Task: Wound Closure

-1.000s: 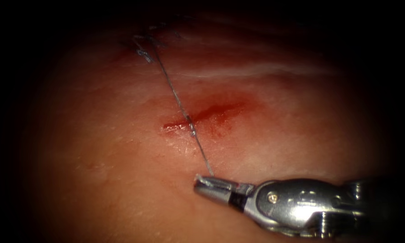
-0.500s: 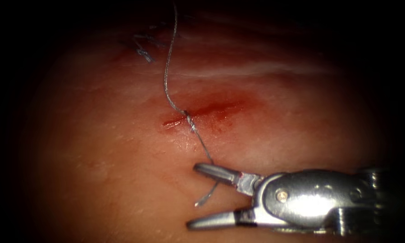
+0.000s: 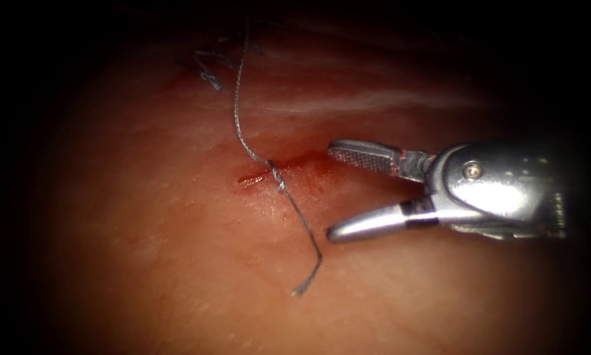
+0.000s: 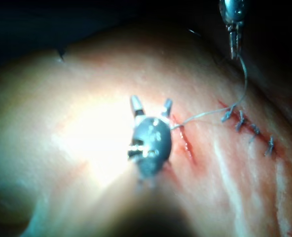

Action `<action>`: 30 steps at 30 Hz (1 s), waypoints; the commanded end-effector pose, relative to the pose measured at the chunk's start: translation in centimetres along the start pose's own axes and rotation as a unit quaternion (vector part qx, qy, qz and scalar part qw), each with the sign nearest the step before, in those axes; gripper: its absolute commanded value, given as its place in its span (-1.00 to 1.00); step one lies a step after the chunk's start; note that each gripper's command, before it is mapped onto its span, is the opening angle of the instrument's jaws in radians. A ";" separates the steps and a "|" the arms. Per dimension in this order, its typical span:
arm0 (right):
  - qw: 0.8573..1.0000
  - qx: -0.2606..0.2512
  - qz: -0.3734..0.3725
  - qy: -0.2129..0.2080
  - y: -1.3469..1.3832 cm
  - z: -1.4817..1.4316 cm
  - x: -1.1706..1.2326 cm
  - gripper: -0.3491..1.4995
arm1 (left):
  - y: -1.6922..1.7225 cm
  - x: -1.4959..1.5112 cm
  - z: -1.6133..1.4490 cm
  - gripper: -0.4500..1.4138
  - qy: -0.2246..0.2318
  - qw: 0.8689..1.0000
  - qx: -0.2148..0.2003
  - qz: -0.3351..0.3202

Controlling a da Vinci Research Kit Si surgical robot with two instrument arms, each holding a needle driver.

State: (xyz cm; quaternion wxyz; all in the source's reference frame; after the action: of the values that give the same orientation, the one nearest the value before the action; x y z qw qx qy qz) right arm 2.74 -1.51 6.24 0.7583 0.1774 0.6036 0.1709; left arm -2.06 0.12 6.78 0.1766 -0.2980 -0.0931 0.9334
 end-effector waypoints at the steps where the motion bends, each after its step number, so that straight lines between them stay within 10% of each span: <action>1: 1.000 -0.004 -0.003 0.001 0.18 0.22 -0.09 0.18 | 0.08 0.00 0.09 -1.00 0.003 1.000 -0.002 0.003; 14: 1.000 -0.007 -0.018 0.002 0.66 1.29 -0.50 0.03 | 0.68 0.04 0.00 -1.00 0.009 1.000 -0.022 0.019; 30: 0.999 -0.040 -0.014 0.027 0.79 1.24 -0.23 -0.66 | 1.20 0.06 0.33 -1.00 0.011 0.998 -0.043 0.042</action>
State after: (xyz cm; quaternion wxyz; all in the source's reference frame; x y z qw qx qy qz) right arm 3.80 -0.98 7.02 0.7503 0.1342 0.6191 0.1891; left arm -2.61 -0.97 6.63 0.1259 -0.3194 -0.1181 0.9318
